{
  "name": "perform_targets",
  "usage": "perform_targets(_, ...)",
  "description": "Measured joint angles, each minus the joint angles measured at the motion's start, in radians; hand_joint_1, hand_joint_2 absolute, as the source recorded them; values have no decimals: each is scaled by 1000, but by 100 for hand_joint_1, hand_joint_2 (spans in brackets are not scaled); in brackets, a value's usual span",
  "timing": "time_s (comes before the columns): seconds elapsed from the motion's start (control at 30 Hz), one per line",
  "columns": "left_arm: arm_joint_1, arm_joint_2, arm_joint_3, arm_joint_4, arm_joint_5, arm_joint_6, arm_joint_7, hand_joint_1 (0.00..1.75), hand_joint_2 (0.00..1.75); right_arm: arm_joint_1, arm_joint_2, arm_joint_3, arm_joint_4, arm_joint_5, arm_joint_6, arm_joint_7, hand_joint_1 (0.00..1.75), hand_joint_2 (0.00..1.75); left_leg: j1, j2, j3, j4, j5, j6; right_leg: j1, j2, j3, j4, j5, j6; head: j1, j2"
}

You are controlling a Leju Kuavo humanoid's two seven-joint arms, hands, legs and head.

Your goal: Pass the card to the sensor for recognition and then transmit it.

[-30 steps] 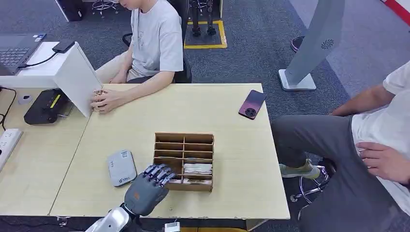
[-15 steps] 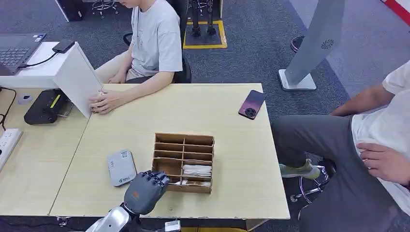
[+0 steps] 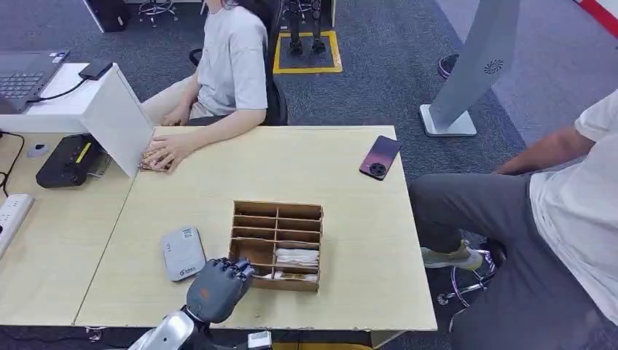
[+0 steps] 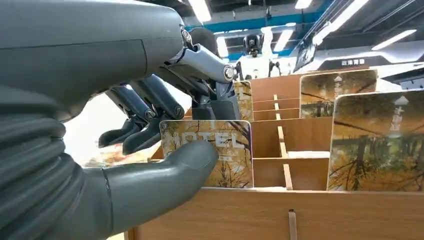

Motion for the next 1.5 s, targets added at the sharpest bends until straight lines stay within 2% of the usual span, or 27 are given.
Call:
perform_targets(0.13,-7,14,13,-22,110,-19,-45,175,175,0,0,8,0,-2,0,-1,0,175,0,0,0,0,0,0,0,0,0,0,0,0,0,0)
perform_targets(0.23,-62,71,60,-107,271,-94,-86,175,175,-3,0,21,0,2,1,-2,0,175,2,0,0,0,2,-3,1,0,0,0,1,-1,0,0)
perform_targets(0.33,-175,153,145,-187,432,-247,-125,175,175,-7,0,31,0,2,4,-2,0,175,3,-1,0,0,5,-5,3,-1,-1,1,3,-4,0,0)
perform_targets(0.43,-327,224,243,-234,512,-424,-137,175,175,-12,0,47,0,-1,8,-3,0,175,4,-1,-1,0,7,-5,3,-1,-3,3,4,-6,0,0)
perform_targets(0.53,-505,298,313,-245,550,-559,-123,175,175,-16,0,57,0,-6,19,-2,0,175,4,0,-3,0,8,-7,3,0,-5,4,6,-7,0,0)
perform_targets(0.6,-590,325,343,-251,559,-594,-116,175,175,-18,0,66,0,-7,21,-2,0,175,3,0,-3,0,8,-7,3,0,-5,5,6,-7,0,0)
perform_targets(0.73,-679,361,361,-253,560,-632,-88,175,175,-22,0,73,0,-8,20,0,0,175,3,0,-4,0,8,-7,3,0,-6,4,6,-7,0,0)
perform_targets(0.87,-746,390,366,-253,559,-641,-72,175,175,-25,0,76,0,-10,20,0,0,175,3,0,-4,0,8,-7,3,0,-7,4,6,-7,0,0)
perform_targets(1.3,-773,406,367,-251,560,-642,-67,175,175,-26,0,80,0,-10,19,0,0,175,3,0,-4,0,8,-7,3,0,-7,5,6,-7,0,0)
perform_targets(1.43,-773,414,367,-247,551,-630,-41,175,175,-26,0,82,0,-11,18,-1,0,175,3,0,-4,0,8,-7,3,0,-7,4,6,-7,0,0)
perform_targets(1.5,-774,415,367,-232,508,-609,-21,175,175,-27,0,85,0,-12,18,-1,0,175,3,0,-4,0,8,-7,3,0,-7,4,6,-7,0,0)
